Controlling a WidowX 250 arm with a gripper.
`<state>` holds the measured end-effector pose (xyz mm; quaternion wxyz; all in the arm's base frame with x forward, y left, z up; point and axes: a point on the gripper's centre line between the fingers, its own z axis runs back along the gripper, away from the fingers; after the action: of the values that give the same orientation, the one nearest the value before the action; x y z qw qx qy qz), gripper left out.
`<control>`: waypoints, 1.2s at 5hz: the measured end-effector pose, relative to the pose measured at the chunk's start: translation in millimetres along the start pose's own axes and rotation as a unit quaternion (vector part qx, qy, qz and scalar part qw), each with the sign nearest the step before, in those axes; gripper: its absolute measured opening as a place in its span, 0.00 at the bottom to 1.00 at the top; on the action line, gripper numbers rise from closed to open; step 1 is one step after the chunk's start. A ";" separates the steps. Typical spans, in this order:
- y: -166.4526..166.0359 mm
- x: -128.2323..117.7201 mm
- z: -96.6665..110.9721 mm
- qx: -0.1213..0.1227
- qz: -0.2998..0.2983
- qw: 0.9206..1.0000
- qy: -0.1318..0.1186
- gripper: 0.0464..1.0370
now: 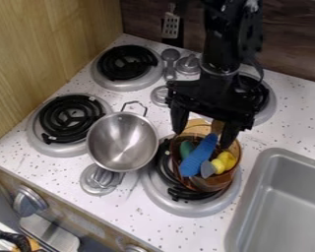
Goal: Move the blue fork to the silver pot at the centre
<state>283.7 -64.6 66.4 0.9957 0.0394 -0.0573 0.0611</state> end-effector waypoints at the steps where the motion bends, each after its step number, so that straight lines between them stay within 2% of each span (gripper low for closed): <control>1: 3.3 1.4 -8.5 -0.001 0.005 1.000 0.005 0.96; 3: -0.7 -0.1 -17.1 -0.003 0.019 1.000 0.017 0.96; 5: -4.0 -0.2 -20.5 -0.010 0.028 0.999 0.019 0.96; 6: -3.9 -2.2 -21.3 -0.007 0.035 0.999 0.025 0.91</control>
<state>284.3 -66.8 44.7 0.9943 0.0286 -0.0337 0.0966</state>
